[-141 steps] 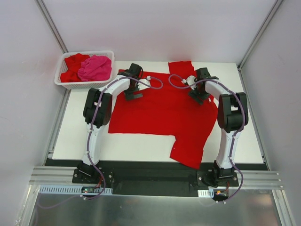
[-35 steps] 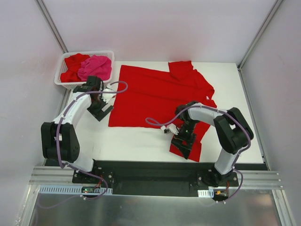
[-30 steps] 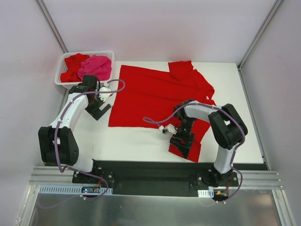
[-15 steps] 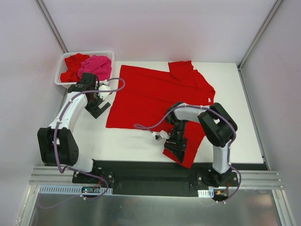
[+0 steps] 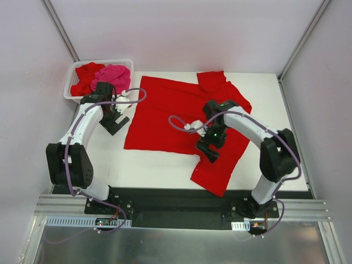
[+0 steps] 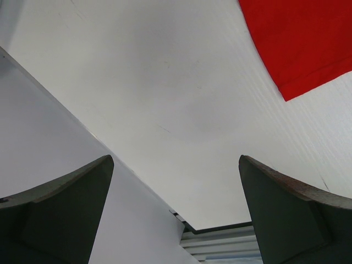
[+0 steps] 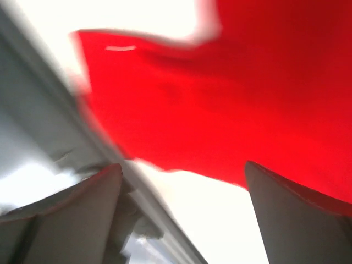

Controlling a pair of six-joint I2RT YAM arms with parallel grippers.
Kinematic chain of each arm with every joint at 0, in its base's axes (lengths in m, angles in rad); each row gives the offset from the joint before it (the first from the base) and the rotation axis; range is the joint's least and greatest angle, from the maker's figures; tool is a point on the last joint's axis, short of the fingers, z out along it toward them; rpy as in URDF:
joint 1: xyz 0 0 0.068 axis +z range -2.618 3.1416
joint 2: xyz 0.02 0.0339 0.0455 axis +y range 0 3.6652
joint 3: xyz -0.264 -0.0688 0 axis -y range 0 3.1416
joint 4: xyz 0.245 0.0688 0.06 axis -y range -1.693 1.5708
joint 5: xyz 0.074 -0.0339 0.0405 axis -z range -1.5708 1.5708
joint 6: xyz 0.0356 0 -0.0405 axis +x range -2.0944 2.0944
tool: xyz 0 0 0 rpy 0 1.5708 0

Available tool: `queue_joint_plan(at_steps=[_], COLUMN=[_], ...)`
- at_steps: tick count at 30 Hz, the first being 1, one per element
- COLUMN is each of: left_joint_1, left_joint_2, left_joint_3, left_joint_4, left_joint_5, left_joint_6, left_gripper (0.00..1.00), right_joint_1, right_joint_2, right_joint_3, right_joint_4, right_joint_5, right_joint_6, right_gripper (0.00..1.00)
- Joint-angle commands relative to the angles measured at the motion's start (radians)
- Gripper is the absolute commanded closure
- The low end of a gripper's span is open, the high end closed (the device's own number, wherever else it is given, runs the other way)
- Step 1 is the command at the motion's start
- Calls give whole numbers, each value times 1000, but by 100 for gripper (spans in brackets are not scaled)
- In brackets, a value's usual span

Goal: Fold and stack the t-shirts
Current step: Grap the side of the flattened tshirt closest away from the robot with both arms

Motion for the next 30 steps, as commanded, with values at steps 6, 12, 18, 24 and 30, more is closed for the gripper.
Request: queue_joint_plan(at_steps=[6, 12, 18, 24, 30], left_joint_1=[10, 10, 8, 5, 3], left_joint_2=[9, 14, 24, 27, 18], left_joint_3=[52, 63, 69, 77, 55], left_joint_4=[-17, -19, -17, -17, -19], left_joint_5=[22, 19, 13, 9, 6], left_joint_6=[-5, -5, -5, -6, -9], left_gripper=[2, 2, 2, 2, 2], right_joint_1=[-259, -355, -381, -407, -457], right_joint_2=[-105, -98, -3, 54, 88], right_joint_3=[-148, -215, -171, -93, -53], right_joint_4=[517, 724, 647, 466, 423], right_joint_5=[605, 699, 607, 386, 313], right_joint_6=[101, 31, 61, 87, 107], right_gripper=[3, 4, 4, 4, 2])
